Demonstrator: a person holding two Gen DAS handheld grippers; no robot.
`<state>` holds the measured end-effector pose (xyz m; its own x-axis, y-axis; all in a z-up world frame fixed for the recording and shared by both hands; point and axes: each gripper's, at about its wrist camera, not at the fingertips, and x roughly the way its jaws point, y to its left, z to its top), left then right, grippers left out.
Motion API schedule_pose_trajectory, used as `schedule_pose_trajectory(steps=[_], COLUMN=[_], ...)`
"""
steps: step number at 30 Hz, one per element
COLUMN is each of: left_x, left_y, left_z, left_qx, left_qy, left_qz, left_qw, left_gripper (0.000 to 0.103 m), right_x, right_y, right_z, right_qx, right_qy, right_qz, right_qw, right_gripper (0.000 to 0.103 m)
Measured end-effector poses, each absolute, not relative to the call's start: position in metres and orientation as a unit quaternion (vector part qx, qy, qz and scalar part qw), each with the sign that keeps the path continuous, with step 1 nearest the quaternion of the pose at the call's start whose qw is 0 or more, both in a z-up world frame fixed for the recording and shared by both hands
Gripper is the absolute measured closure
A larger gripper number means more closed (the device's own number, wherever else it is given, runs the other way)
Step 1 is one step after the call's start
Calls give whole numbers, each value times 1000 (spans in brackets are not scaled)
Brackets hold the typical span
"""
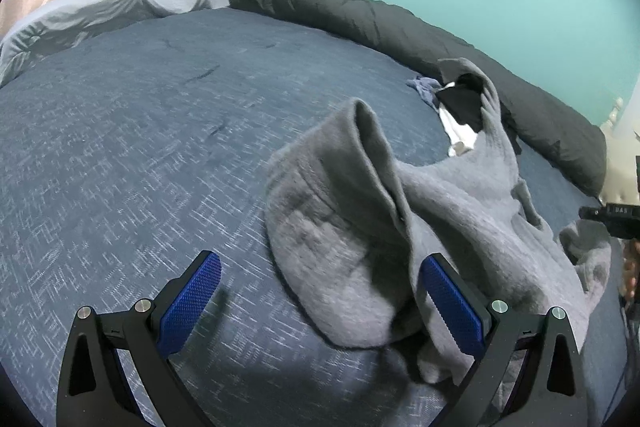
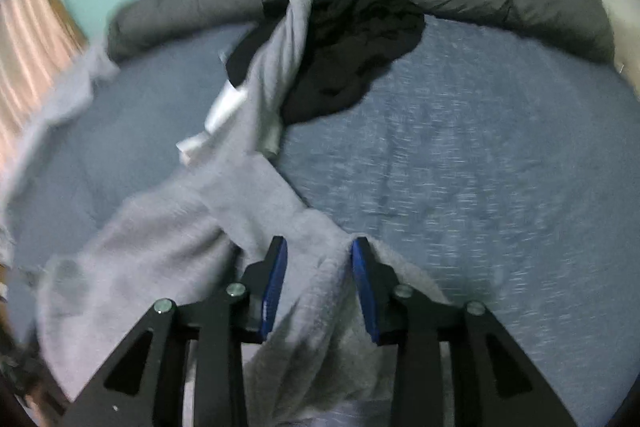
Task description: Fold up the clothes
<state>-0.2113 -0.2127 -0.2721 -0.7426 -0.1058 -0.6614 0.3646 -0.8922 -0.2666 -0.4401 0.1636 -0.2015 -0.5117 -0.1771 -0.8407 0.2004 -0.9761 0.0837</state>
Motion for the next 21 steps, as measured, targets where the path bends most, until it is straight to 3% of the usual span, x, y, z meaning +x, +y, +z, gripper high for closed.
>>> schedule_pose_trajectory(steps=[3,8,10,11,15,21], left_x=[-214,-214,-214,-213,-213,-216], left_y=[-215,-216,-216,-215,-213,-216], left_z=[-272,-271,-270,-270,-270,-275], left_qx=[336,335,334,334,333,337], left_qy=[184,187,186,185,180,184], left_qz=[-914,-914,-915,-915,-916,-914], left_qw=[131,129,130,130,133,130], left_gripper=[0,0,0,0,0,0], right_x=[-430,-419,-423,-431,-464,-509], right_y=[174,196,194,189,160,128], right_z=[-192,-162,-161,-167,-197,-231], right_qx=[484,452,443,451,477,488], right_qy=[39,19,-2,-21,-73,-116], right_qz=[-870,-890,-892,-885,-858,-845], right_qw=[78,63,90,115,174,185], right_gripper=[69,69,60,50,50,49])
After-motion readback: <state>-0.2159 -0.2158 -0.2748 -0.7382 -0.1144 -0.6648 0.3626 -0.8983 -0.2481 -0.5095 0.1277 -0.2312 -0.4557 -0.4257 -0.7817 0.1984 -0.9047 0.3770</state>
